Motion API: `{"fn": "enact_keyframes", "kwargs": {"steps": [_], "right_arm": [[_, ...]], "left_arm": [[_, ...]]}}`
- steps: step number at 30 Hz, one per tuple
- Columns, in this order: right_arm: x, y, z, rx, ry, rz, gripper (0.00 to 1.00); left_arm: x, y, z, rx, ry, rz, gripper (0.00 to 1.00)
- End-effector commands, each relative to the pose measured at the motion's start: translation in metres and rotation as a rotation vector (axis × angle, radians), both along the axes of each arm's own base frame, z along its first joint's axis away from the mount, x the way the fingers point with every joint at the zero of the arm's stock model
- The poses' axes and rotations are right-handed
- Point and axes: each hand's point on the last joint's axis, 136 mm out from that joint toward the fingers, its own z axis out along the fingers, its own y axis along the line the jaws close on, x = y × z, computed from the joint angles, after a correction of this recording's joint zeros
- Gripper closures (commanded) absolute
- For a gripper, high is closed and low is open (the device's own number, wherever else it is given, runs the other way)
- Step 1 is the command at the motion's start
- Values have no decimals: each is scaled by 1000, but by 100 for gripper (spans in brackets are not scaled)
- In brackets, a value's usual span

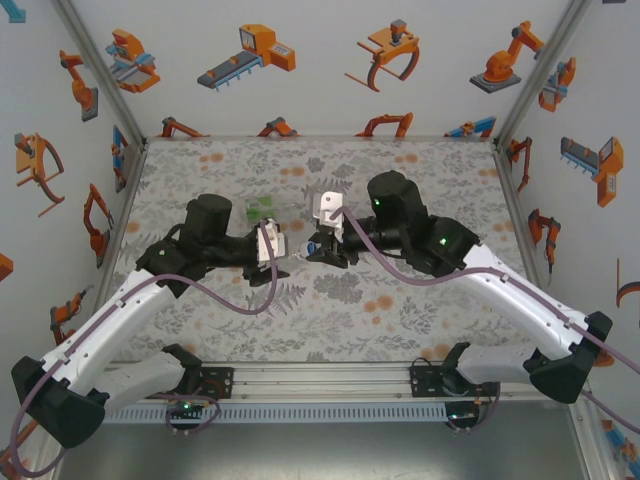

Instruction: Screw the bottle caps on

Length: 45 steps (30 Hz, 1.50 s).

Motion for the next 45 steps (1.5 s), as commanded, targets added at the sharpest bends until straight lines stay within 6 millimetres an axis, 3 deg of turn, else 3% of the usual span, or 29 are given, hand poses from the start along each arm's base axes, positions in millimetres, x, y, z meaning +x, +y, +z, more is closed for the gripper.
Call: {"fn": "enact_keyframes", "kwargs": {"steps": [1,12,23,45], "right_arm": [[-1,2,9,12,-36,13,91],[-3,0,6,37,-56,2,92],[-2,7,1,17,-27,12,95],[-10,2,3,-34,-67,50,100]], "left_arm": [[-10,-4,18,-40,-33,-53,100],[-11,-5,23,-80,-55,-53,100],[-11,-5,21,-74,-47,-56,100],[-11,-6,15,-45,-20,-66,100]]}}
